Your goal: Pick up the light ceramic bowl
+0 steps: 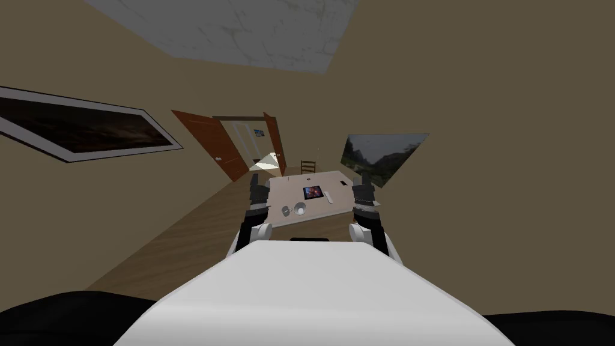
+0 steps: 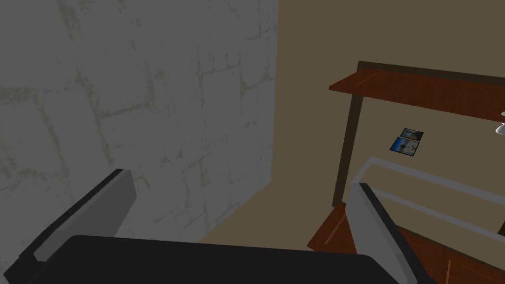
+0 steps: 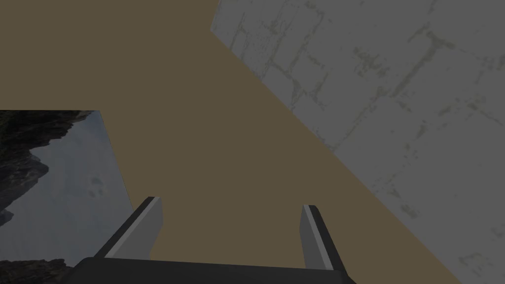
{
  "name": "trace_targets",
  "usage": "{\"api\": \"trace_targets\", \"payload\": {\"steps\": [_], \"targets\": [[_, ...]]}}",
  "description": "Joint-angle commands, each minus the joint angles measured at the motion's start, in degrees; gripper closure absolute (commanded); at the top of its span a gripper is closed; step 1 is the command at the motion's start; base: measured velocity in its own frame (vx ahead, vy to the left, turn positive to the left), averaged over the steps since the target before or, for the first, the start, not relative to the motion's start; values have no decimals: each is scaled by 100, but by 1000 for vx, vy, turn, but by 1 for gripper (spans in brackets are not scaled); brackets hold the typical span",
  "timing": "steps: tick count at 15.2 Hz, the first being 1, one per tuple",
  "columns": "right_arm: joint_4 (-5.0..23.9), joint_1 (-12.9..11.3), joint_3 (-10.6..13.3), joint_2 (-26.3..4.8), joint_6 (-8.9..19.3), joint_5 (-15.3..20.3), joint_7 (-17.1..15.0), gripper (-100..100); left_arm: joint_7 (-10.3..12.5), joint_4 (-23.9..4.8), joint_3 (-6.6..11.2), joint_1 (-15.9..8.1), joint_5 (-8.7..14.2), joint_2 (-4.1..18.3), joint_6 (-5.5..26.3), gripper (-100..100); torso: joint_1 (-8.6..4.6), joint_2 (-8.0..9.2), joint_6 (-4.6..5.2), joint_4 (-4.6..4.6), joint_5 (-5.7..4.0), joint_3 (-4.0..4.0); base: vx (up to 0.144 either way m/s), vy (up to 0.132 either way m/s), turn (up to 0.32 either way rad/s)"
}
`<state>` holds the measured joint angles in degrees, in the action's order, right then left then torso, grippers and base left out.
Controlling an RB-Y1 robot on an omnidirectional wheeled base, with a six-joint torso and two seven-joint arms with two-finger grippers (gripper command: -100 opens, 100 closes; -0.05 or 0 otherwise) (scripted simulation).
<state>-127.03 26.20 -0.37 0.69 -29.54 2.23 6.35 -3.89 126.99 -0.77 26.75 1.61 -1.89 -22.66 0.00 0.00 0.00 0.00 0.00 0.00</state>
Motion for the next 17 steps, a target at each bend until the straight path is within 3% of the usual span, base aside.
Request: {"api": "trace_targets", "payload": {"steps": [1,2,7,8,11,17], "targets": [[0,0,0,0,0,0,0,0,1,-47,15,-13,3,251,43,-100,0,0,0,0,0,0,-2,-5,-24],[0,0,0,0,0,0,0,0,1,-47,15,-13,3,251,43,-100,0,0,1,0,0,0,-3,-7,-26],[0,0,0,0,0,0,0,0,7,-327,106,-93,22,891,298,-100,-5,3,1,0,-1,1,-6,-18,-50],[0,0,0,0,0,0,0,0,7,-327,106,-93,22,891,298,-100,-6,3,2,0,-1,1,-10,-26,-60],[0,-1,1,0,0,0,0,0,13,-677,219,-194,49,1225,617,-100,-10,3,2,0,-2,2,-10,-35,-97],[0,-1,1,1,0,0,0,0,20,-1121,363,-323,84,1440,1021,-100,-17,5,2,1,-3,3,-14,-44,-90]]}}
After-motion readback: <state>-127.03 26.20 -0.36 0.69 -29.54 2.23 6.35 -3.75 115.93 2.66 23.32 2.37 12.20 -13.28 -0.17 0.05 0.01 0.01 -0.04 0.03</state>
